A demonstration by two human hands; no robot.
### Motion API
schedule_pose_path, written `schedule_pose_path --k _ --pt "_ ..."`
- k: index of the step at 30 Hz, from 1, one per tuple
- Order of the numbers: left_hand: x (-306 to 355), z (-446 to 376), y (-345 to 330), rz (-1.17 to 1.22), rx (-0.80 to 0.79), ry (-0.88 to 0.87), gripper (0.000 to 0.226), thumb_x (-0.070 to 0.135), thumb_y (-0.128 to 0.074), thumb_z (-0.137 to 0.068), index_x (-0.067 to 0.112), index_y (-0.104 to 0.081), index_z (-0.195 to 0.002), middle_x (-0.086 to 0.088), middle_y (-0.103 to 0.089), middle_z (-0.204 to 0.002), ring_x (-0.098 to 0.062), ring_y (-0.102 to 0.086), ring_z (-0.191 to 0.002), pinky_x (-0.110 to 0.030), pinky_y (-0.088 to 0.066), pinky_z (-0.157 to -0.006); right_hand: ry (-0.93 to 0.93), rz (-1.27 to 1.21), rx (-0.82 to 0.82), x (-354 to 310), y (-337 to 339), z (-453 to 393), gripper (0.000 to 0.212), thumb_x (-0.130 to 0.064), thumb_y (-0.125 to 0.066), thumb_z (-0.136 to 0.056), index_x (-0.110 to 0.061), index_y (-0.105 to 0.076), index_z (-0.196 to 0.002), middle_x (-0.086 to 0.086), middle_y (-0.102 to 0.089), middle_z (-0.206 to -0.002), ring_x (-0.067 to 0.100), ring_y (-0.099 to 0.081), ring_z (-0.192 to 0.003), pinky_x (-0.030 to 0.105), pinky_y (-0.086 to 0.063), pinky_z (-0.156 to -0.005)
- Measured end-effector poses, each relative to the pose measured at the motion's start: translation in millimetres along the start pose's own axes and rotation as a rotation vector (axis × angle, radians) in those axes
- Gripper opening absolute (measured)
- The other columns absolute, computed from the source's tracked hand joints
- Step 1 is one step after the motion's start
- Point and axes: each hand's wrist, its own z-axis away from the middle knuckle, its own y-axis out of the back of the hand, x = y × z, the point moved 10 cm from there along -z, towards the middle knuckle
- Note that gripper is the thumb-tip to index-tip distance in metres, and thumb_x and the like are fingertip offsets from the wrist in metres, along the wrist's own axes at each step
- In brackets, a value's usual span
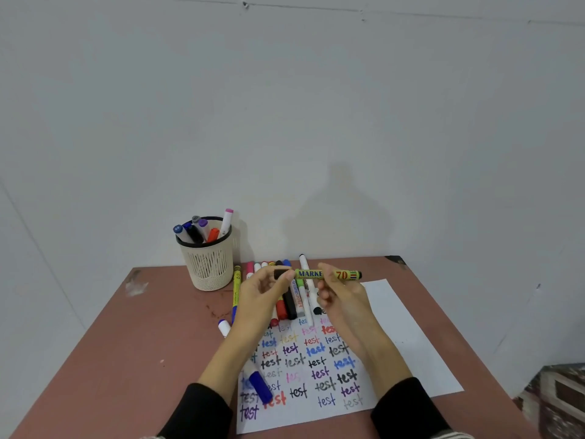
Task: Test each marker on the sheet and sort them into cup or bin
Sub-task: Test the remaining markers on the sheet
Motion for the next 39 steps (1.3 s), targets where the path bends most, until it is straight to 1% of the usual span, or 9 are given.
schedule_pose_path --k 4,7,11,16,24,29,33,36,39 --pt "4.8 0.6 29.1 0.075 0.173 0.028 0.018 0.033 -0.067 -0.085 0.02 -0.072 -0.096 -0.008 -0.072 -0.095 -0.027 -0.066 -0.096 -0.035 -0.054 -0.089 0.088 0.065 0.12 -6.6 17.4 -1.2 0.025 -0.026 -0.063 -0.091 -0.005 -0.063 -0.105 0.003 -0.064 -0.077 0.01 -0.056 -0.065 0.022 -0.05 -0.065" --pt "27.8 0.7 49.1 -0.074 0.273 -0.087 0.013 0.032 -0.062 -0.092 0.026 -0.067 -0.101 -0.001 -0.069 -0.098 -0.021 -0.065 -0.094 -0.04 -0.055 -0.085 0.186 0.589 0.237 -12.6 24.2 2.5 0.026 -0.031 -0.054 -0.098 -0.011 -0.062 -0.112 -0.004 -0.067 -0.091 0.005 -0.062 -0.079 0.014 -0.047 -0.07" --pt "82.9 18.8 74.2 -0.213 0.477 -0.357 0.013 0.016 -0.054 -0.098 0.022 -0.062 -0.106 0.01 -0.064 -0.103 -0.003 -0.06 -0.097 -0.017 -0.047 -0.082 0.364 1.154 0.021 1.8 -7.1 6.1 0.026 -0.025 -0.046 -0.102 -0.021 -0.06 -0.124 -0.01 -0.059 -0.11 0.007 -0.053 -0.107 0.017 -0.039 -0.084" --pt "140.3 18.3 116.0 -0.625 0.752 -0.539 0.016 0.018 -0.051 -0.099 0.02 -0.06 -0.113 0.023 -0.057 -0.099 -0.008 -0.05 -0.1 -0.025 -0.035 -0.087 0.283 1.361 -0.111 26.6 -4.7 -3.1 0.041 -0.031 -0.039 -0.104 -0.02 -0.047 -0.142 -0.006 -0.043 -0.147 0.014 -0.035 -0.138 0.029 -0.025 -0.116" --pt "126.0 -69.2 123.1 -1.125 0.483 -0.211 0.04 0.013 -0.042 -0.101 0.023 -0.045 -0.14 0.002 -0.068 -0.116 -0.027 -0.043 -0.114 -0.039 -0.028 -0.094 0.244 1.401 -0.108 28.4 -7.8 -0.8 0.043 -0.032 -0.036 -0.105 -0.02 -0.041 -0.146 -0.005 -0.031 -0.156 0.011 -0.026 -0.144 0.027 -0.018 -0.116" --pt "88.5 -86.6 100.4 -1.496 0.206 0.03 0.035 0.01 -0.037 -0.096 0.026 -0.052 -0.124 -0.001 -0.061 -0.112 -0.029 -0.038 -0.118 -0.054 -0.022 -0.104 0.239 1.377 -0.103 26.7 -6.4 -2.2 0.042 -0.03 -0.036 -0.105 -0.019 -0.044 -0.145 -0.005 -0.033 -0.156 0.011 -0.026 -0.144 0.026 -0.018 -0.116" --pt "84.8 -64.5 88.2 -1.372 0.307 -0.145 0.037 0.022 -0.038 -0.101 0.028 -0.049 -0.135 0.001 -0.047 -0.139 -0.03 -0.031 -0.129 -0.053 -0.015 -0.106 0.239 1.396 -0.102 27.6 -5.4 -3.1 0.042 -0.029 -0.036 -0.105 -0.019 -0.043 -0.145 -0.005 -0.033 -0.156 0.011 -0.027 -0.143 0.026 -0.018 -0.117" --pt "89.5 -24.3 73.3 -1.182 0.474 -0.404 0.029 0.019 -0.048 -0.098 0.025 -0.061 -0.122 0.003 -0.053 -0.131 -0.026 -0.038 -0.121 -0.043 -0.021 -0.099 0.238 1.407 -0.11 27.0 -6.8 -3.3 0.042 -0.028 -0.036 -0.105 -0.018 -0.042 -0.146 -0.004 -0.033 -0.156 0.012 -0.026 -0.144 0.025 -0.017 -0.116" --pt "63.2 1.4 53.6 -1.07 0.412 -0.422 0.022 0.015 -0.05 -0.095 0.02 -0.064 -0.11 0.002 -0.057 -0.116 -0.021 -0.044 -0.11 -0.032 -0.028 -0.091 0.238 1.408 -0.115 26.3 -7.0 -3.4 0.042 -0.027 -0.036 -0.105 -0.018 -0.043 -0.146 -0.003 -0.033 -0.156 0.012 -0.027 -0.143 0.021 -0.017 -0.114"
